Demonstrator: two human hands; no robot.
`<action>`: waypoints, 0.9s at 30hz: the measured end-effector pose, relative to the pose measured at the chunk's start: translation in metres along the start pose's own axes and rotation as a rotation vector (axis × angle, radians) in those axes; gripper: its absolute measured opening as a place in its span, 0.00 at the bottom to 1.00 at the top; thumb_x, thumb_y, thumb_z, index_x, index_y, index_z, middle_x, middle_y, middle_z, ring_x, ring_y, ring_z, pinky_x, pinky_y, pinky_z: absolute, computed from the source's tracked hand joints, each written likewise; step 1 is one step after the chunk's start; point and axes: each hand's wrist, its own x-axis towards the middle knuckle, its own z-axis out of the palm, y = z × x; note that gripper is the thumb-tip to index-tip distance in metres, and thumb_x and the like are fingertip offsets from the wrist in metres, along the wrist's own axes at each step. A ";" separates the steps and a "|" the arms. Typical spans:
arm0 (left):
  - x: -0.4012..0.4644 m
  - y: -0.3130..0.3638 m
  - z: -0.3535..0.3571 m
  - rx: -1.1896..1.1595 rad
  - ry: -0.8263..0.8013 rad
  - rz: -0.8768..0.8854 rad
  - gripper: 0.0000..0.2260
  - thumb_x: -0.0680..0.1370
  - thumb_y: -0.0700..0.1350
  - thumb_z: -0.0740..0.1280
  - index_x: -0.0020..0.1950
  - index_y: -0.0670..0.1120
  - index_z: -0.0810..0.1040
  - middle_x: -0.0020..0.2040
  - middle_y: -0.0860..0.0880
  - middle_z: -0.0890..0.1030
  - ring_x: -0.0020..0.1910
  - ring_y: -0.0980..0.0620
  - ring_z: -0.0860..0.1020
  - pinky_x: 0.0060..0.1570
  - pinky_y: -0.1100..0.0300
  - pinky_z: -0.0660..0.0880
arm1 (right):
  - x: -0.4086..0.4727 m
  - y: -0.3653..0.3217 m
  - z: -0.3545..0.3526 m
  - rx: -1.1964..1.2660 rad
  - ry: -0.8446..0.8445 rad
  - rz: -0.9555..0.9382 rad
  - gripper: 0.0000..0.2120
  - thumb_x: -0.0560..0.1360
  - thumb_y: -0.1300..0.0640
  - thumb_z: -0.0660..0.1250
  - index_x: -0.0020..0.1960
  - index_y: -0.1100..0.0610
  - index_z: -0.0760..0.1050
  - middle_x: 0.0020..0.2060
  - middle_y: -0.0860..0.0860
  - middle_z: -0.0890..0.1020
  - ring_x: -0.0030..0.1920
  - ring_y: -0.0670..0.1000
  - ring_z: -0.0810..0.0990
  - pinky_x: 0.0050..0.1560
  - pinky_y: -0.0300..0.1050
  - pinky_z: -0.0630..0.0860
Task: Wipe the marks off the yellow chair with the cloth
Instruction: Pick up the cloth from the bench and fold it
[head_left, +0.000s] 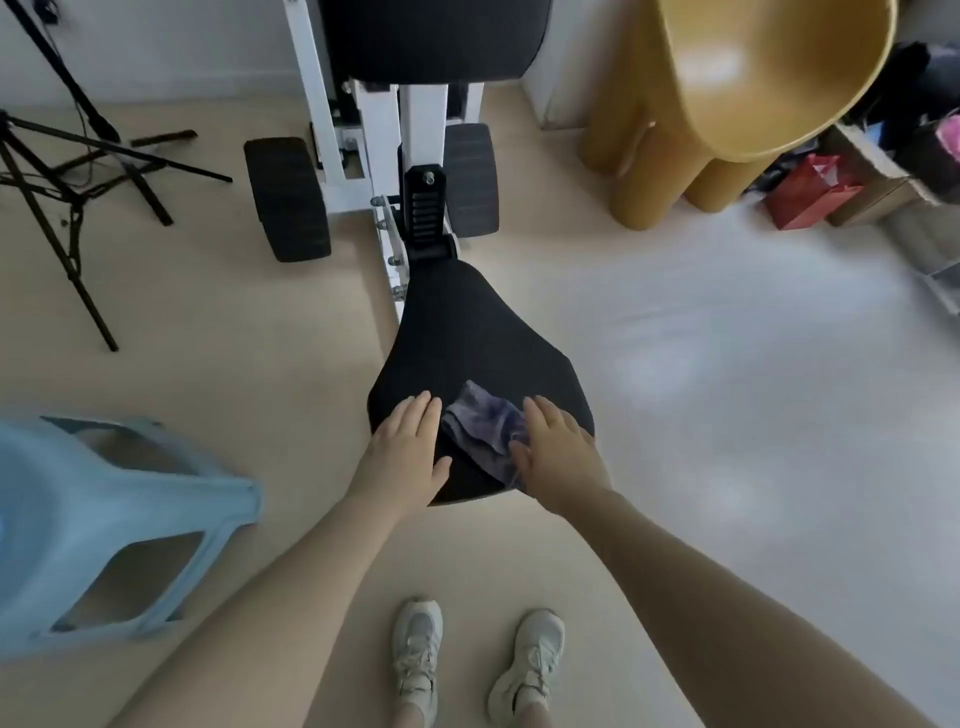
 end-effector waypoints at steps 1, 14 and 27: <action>0.009 -0.003 0.004 -0.041 0.045 0.018 0.29 0.80 0.49 0.59 0.76 0.41 0.51 0.77 0.45 0.52 0.76 0.48 0.51 0.73 0.58 0.50 | 0.012 0.001 0.006 0.031 0.014 0.053 0.26 0.81 0.49 0.53 0.75 0.56 0.51 0.74 0.52 0.56 0.73 0.54 0.56 0.70 0.46 0.55; 0.055 0.017 -0.039 -0.431 -0.059 0.006 0.22 0.81 0.49 0.56 0.74 0.46 0.60 0.73 0.50 0.63 0.73 0.53 0.59 0.69 0.59 0.59 | 0.032 0.021 -0.019 0.561 -0.002 0.077 0.08 0.71 0.62 0.66 0.44 0.53 0.67 0.44 0.49 0.72 0.43 0.50 0.71 0.37 0.37 0.67; 0.131 0.241 -0.168 -0.957 -0.204 0.176 0.02 0.77 0.41 0.65 0.46 0.45 0.76 0.40 0.50 0.79 0.40 0.54 0.77 0.43 0.63 0.73 | -0.023 0.194 -0.221 1.172 0.013 0.117 0.06 0.75 0.60 0.66 0.51 0.57 0.74 0.45 0.56 0.81 0.44 0.52 0.79 0.44 0.43 0.74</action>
